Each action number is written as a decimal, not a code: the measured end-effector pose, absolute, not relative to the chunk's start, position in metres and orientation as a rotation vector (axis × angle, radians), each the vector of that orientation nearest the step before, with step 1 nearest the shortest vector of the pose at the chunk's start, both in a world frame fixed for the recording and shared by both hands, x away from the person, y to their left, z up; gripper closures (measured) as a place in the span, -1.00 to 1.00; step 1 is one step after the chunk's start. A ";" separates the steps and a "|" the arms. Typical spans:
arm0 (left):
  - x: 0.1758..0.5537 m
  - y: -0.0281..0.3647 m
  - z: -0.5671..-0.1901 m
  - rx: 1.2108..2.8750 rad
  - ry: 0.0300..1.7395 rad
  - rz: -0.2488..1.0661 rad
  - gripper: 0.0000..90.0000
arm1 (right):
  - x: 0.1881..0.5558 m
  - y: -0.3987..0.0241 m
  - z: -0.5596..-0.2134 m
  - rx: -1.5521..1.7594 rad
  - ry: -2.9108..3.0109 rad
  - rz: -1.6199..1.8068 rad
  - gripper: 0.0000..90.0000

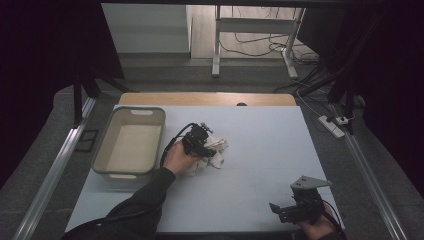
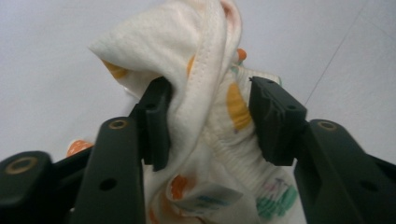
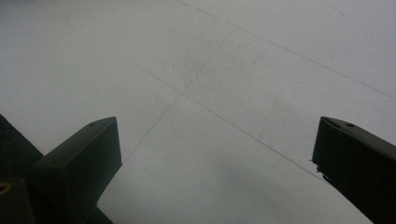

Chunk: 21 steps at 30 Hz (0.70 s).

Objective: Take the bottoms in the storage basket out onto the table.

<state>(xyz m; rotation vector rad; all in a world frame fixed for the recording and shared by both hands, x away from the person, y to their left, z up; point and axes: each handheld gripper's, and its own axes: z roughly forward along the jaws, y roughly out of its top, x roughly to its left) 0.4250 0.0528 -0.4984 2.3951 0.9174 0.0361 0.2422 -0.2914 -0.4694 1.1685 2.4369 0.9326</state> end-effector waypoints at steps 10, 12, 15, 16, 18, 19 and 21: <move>0.420 0.050 -0.486 2.384 0.880 0.041 -0.30 | 0.242 -0.291 -0.469 1.169 2.439 0.931 -0.97; 0.419 0.051 -0.482 2.380 0.872 0.050 -0.35 | 0.242 -0.291 -0.469 1.169 2.439 0.930 -0.97; 0.417 0.053 -0.478 2.356 0.862 0.032 -0.41 | 0.242 -0.291 -0.470 1.168 2.440 0.930 -0.97; 0.416 0.054 -0.477 2.352 0.859 0.029 -0.43 | 0.242 -0.291 -0.470 1.168 2.440 0.930 -0.97; 0.415 0.056 -0.476 2.337 0.858 0.026 -0.47 | 0.242 -0.291 -0.470 1.169 2.440 0.931 -0.97; 0.414 0.058 -0.475 2.325 0.860 0.018 -0.50 | 0.242 -0.291 -0.470 1.169 2.440 0.930 -0.97; 0.414 0.060 -0.474 2.325 0.851 0.015 -0.55 | 0.242 -0.291 -0.470 1.165 2.441 0.926 -0.97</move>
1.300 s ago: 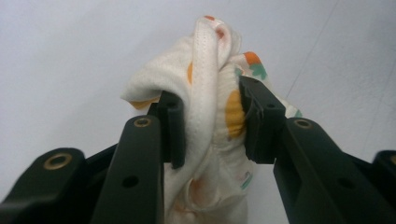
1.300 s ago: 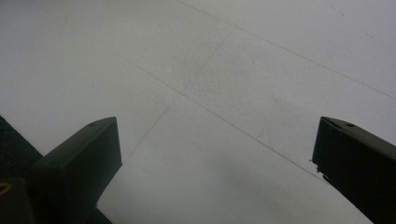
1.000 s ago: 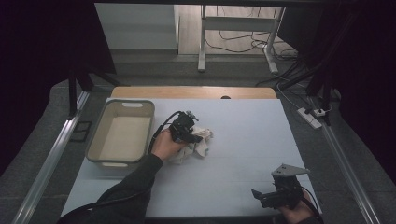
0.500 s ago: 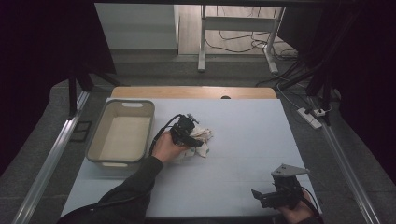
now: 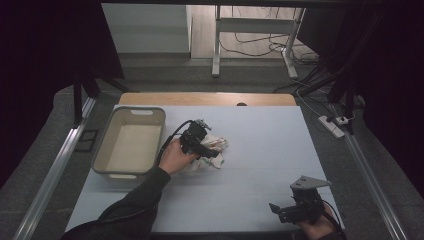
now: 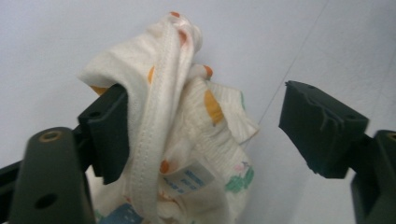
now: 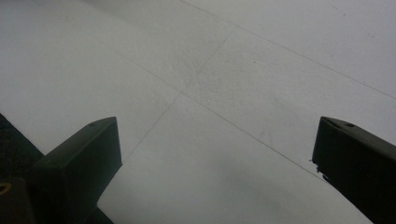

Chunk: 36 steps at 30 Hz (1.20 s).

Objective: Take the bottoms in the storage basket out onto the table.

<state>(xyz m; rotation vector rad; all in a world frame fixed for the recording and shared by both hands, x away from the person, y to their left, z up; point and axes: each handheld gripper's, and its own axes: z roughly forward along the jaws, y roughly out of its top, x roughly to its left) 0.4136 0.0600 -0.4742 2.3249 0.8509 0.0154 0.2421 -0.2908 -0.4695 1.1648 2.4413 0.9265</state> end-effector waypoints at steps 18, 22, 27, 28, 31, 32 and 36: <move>0.403 0.066 -0.476 2.288 0.803 -0.013 -0.82 | 0.241 -0.290 -0.470 1.154 2.447 0.917 -0.97; 0.401 0.066 -0.476 2.296 0.785 -0.011 -0.87 | 0.241 -0.290 -0.470 1.144 2.447 0.917 -0.97; 0.397 0.065 -0.475 2.299 0.767 -0.012 -0.92 | 0.241 -0.290 -0.470 1.140 2.448 0.915 -0.97; 0.397 0.065 -0.475 2.296 0.764 -0.018 -0.93 | 0.241 -0.290 -0.470 1.139 2.448 0.915 -0.97; 0.396 0.065 -0.475 2.295 0.757 -0.024 -0.95 | 0.241 -0.290 -0.470 1.140 2.448 0.915 -0.97; 0.395 0.065 -0.475 2.293 0.756 -0.027 -0.96 | 0.241 -0.290 -0.469 1.139 2.449 0.915 -0.97; 0.394 0.065 -0.476 2.284 0.738 -0.035 -0.97 | 0.240 -0.290 -0.469 1.138 2.448 0.918 -0.97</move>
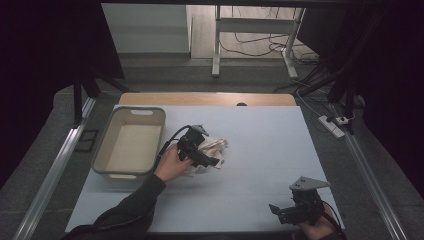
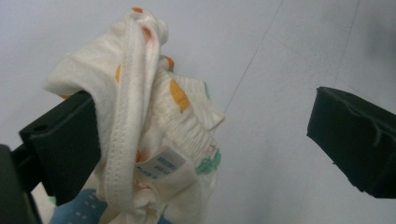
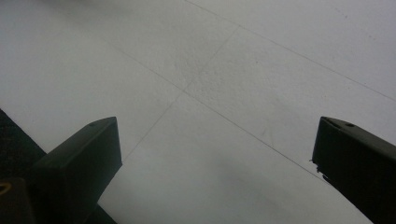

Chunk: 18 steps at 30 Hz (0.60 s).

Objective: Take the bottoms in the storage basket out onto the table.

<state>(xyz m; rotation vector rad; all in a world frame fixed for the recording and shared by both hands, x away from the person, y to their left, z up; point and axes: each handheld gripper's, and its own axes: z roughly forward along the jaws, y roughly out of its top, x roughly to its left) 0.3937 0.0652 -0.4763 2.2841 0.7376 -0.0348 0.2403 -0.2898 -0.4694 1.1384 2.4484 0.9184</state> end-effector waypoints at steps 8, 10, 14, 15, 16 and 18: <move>0.390 0.068 -0.472 2.284 0.722 -0.040 -0.98 | 0.240 -0.290 -0.469 1.138 2.447 0.922 -0.97; 0.388 0.070 -0.472 2.283 0.723 -0.046 -0.99 | 0.240 -0.290 -0.469 1.139 2.448 0.923 -0.97; 0.387 0.073 -0.472 2.276 0.728 -0.058 -0.99 | 0.240 -0.290 -0.469 1.139 2.447 0.923 -0.97; 0.387 0.074 -0.472 2.274 0.729 -0.063 -0.99 | 0.240 -0.290 -0.469 1.139 2.447 0.924 -0.97; 0.387 0.075 -0.472 2.272 0.729 -0.068 -0.99 | 0.240 -0.290 -0.469 1.139 2.447 0.924 -0.97; 0.387 0.075 -0.472 2.276 0.725 -0.073 -1.00 | 0.240 -0.290 -0.469 1.141 2.446 0.923 -0.97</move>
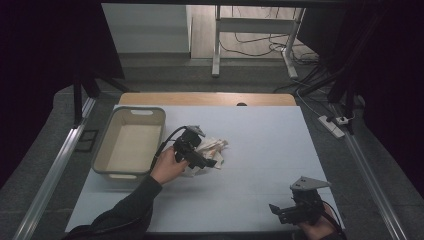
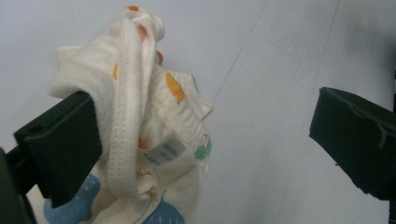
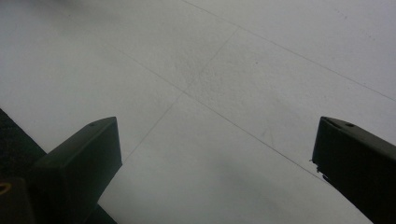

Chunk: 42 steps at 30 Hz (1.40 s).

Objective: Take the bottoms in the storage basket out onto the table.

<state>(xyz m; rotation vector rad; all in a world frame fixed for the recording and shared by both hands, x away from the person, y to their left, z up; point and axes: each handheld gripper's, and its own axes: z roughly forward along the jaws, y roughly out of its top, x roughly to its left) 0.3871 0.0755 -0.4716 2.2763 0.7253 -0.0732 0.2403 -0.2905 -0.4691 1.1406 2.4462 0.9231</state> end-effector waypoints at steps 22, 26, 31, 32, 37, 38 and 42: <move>0.381 0.083 -0.468 2.270 0.722 -0.097 -1.00 | 0.241 -0.291 -0.469 1.151 2.442 0.940 -0.97; 0.379 0.085 -0.466 2.266 0.717 -0.101 -0.99 | 0.240 -0.291 -0.469 1.153 2.443 0.941 -0.97; 0.376 0.087 -0.462 2.254 0.713 -0.105 -0.99 | 0.241 -0.291 -0.469 1.150 2.443 0.943 -0.97; 0.375 0.088 -0.461 2.253 0.712 -0.104 -0.99 | 0.241 -0.291 -0.469 1.150 2.443 0.943 -0.97; 0.372 0.091 -0.457 2.245 0.708 -0.105 -0.99 | 0.241 -0.291 -0.469 1.149 2.444 0.943 -0.97; 0.371 0.091 -0.457 2.246 0.708 -0.106 -0.99 | 0.241 -0.291 -0.469 1.148 2.444 0.943 -0.97; 0.370 0.093 -0.456 2.239 0.709 -0.111 -0.99 | 0.241 -0.291 -0.469 1.149 2.444 0.943 -0.97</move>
